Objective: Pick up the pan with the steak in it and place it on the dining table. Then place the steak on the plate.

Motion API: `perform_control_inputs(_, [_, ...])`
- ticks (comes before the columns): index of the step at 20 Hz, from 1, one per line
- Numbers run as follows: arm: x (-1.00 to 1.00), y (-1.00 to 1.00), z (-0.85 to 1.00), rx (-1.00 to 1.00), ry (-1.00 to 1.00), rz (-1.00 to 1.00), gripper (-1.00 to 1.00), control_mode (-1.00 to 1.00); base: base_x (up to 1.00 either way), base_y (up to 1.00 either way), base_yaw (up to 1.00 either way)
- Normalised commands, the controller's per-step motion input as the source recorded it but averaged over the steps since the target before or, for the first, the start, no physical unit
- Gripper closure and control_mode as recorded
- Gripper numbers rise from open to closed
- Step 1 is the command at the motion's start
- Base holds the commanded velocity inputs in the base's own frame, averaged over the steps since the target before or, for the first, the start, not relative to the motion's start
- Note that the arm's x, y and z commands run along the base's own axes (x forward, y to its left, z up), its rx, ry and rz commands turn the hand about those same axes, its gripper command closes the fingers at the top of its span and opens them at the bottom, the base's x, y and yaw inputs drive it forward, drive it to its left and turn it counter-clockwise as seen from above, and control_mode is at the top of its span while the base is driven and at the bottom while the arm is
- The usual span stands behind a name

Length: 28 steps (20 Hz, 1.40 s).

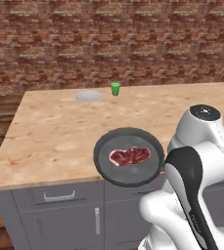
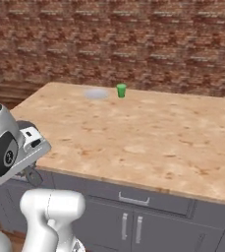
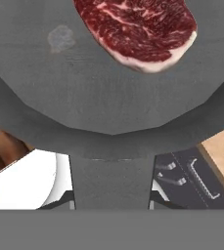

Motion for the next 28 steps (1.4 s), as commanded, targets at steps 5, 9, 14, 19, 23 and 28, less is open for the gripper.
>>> perform_control_inputs(5, [0.0, 0.0, 0.0, 0.0, 0.0, 0.0, 1.0, 1.0, -0.2, 1.0, -0.05])
perform_control_inputs(9, [0.0, 0.0, 0.0, 0.0, 0.0, 0.0, 1.0, 1.0, -0.18, 1.0, -0.05])
perform_control_inputs(14, [0.0, 0.0, 0.0, 0.0, 0.0, 0.0, 1.0, 1.0, -0.19, 1.0, -0.04])
perform_control_inputs(19, [0.0, 0.0, 0.0, 0.0, 0.0, 0.0, 1.0, 1.0, -0.23, 1.0, -0.02])
perform_control_inputs(23, [0.0, 0.0, 0.0, 0.0, 0.0, 0.0, 1.0, 1.0, -0.24, 1.0, 0.0])
perform_control_inputs(28, [0.0, 0.0, 0.0, 0.0, 0.0, 0.0, 1.0, 1.0, -0.26, 0.97, 0.0])
